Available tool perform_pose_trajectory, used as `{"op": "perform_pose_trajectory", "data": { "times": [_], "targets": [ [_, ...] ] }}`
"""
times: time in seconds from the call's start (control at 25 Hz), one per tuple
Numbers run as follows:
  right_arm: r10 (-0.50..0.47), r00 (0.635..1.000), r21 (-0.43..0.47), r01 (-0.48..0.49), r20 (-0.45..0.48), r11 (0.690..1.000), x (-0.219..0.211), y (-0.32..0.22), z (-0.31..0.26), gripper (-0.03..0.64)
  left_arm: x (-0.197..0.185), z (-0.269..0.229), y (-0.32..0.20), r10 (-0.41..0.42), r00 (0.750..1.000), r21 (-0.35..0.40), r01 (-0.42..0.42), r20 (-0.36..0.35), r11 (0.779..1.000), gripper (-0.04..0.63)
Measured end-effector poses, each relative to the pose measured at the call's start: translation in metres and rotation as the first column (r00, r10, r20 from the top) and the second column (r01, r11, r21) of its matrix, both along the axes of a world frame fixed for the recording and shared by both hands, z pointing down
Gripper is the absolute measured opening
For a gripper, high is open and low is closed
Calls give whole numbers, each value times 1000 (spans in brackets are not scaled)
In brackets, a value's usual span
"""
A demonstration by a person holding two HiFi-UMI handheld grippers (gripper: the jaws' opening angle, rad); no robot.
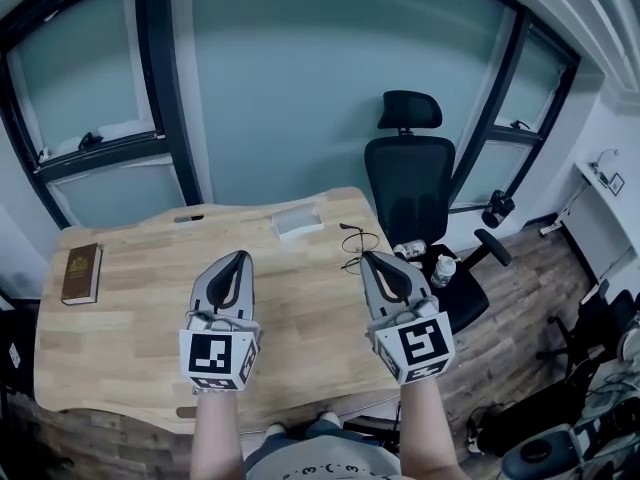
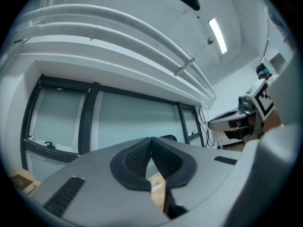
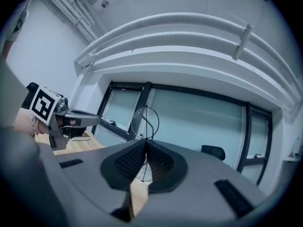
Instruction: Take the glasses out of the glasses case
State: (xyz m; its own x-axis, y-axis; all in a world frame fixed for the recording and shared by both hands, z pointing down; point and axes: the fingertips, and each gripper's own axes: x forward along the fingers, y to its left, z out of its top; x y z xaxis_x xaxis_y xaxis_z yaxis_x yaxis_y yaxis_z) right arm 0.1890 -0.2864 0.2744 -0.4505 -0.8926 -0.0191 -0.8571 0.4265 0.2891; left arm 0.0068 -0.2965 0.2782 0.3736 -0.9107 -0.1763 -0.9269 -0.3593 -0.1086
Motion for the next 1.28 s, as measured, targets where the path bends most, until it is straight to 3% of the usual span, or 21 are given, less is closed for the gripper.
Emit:
{"op": "perform_pose_trajectory", "data": {
  "times": [0.28,0.68,1.28],
  "targets": [
    [0,998,22,-1,65,1000,29,0,-12,15,12,-7,3,-46,998,16,46,33,999,16],
    [-2,999,30,0,50,1000,47,-4,-12,15,33,-10,-1,-45,997,23,44,66,999,17],
    [-11,998,43,9,54,999,37,-8,-13,15,33,-12,-2,-25,995,33,22,95,999,17]
  ]
}}
